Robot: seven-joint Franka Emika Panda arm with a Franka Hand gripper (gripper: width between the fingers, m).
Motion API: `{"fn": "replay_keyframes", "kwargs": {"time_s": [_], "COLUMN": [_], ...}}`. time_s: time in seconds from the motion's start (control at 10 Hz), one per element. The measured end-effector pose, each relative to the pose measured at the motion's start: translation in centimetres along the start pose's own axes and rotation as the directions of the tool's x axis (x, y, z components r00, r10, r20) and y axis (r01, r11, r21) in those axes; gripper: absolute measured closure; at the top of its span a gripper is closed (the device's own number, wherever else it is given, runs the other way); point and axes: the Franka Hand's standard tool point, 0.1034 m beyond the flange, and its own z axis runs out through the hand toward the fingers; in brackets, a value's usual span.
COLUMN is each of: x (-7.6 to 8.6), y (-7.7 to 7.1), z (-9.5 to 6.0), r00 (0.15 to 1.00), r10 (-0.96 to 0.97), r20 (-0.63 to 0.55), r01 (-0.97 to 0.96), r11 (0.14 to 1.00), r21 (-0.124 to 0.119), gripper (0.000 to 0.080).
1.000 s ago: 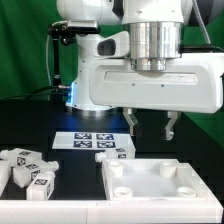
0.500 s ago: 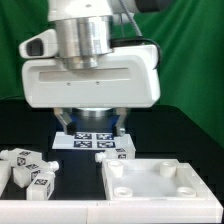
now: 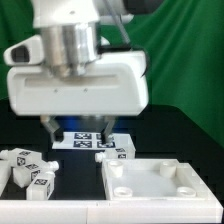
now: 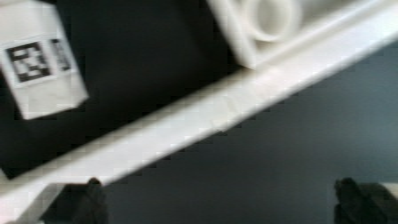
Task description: Assemble one leg
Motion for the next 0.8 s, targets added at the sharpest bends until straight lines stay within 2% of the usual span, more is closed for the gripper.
{"fn": "replay_keyframes", "kwargs": {"time_s": [0.1,0.2,0.3,0.4,0.6,0.7,0.8], "x": [0.6,1.3,1.6,1.1,1.2,1.2,1.6], "y": [2.2,4.4,5.5,5.3,5.3,5.5,5.9], "z": [-0.2,0.5,1.1,1.2,1.2,1.4,2.4], "r00": [1.000,1.000,0.999,1.000,1.000,0.999,0.993], "r10": [0.002,-0.018,-0.020,-0.013,-0.013,-0.039,-0.118], "r20": [0.032,0.017,-0.038,-0.023,-0.025,-0.021,-0.008], "r01": [-0.002,0.018,0.019,0.013,0.013,0.038,0.118], "r11": [1.000,1.000,1.000,1.000,1.000,0.999,0.991], "r21": [-0.007,-0.014,-0.016,-0.016,-0.016,-0.025,-0.060], "gripper": [0.0150,0.0150,0.0150,0.0150,0.0150,0.0150,0.0150]}}
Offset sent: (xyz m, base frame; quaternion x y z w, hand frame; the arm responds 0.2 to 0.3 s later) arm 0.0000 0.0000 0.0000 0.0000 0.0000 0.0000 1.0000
